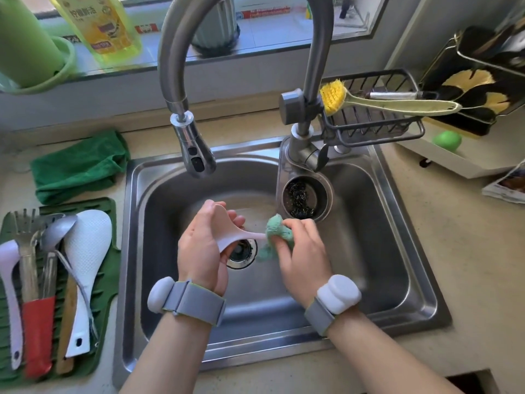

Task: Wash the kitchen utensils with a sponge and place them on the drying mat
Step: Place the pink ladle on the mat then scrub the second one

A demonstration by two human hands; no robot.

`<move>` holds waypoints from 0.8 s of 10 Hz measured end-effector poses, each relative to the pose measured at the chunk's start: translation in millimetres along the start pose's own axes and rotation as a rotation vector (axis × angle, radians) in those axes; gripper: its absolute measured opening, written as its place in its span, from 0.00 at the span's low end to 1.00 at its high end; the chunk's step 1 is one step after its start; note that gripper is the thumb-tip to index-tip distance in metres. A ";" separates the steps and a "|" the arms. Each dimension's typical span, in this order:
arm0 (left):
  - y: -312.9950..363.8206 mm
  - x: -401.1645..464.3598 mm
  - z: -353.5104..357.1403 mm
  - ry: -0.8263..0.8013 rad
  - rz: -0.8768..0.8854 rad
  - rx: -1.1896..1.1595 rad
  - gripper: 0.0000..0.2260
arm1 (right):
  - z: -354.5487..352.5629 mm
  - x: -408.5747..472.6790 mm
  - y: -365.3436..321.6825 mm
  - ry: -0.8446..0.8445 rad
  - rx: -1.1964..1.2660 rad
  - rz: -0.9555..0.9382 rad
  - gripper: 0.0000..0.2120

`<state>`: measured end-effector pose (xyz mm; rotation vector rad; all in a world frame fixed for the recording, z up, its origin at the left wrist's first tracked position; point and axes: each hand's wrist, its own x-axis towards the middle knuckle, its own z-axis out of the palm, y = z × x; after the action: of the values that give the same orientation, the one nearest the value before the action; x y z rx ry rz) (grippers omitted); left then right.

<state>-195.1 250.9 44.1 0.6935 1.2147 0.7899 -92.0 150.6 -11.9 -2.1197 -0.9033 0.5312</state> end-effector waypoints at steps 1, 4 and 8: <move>0.7 1.0 -0.8 0.001 0.002 -0.035 0.10 | -13.7 8.8 11.8 0.069 -0.020 0.184 0.07; -23.2 -10.7 15.6 -0.113 -0.124 -0.109 0.11 | -1.3 17.4 -52.5 -0.169 -0.097 -0.393 0.09; -28.6 -7.9 3.4 -0.145 -0.094 -0.182 0.23 | 3.8 13.6 -75.4 -0.367 0.715 0.268 0.05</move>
<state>-188.6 228.3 25.7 0.5314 1.0231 0.7479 -117.7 197.5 43.2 -1.5042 -0.4977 1.2085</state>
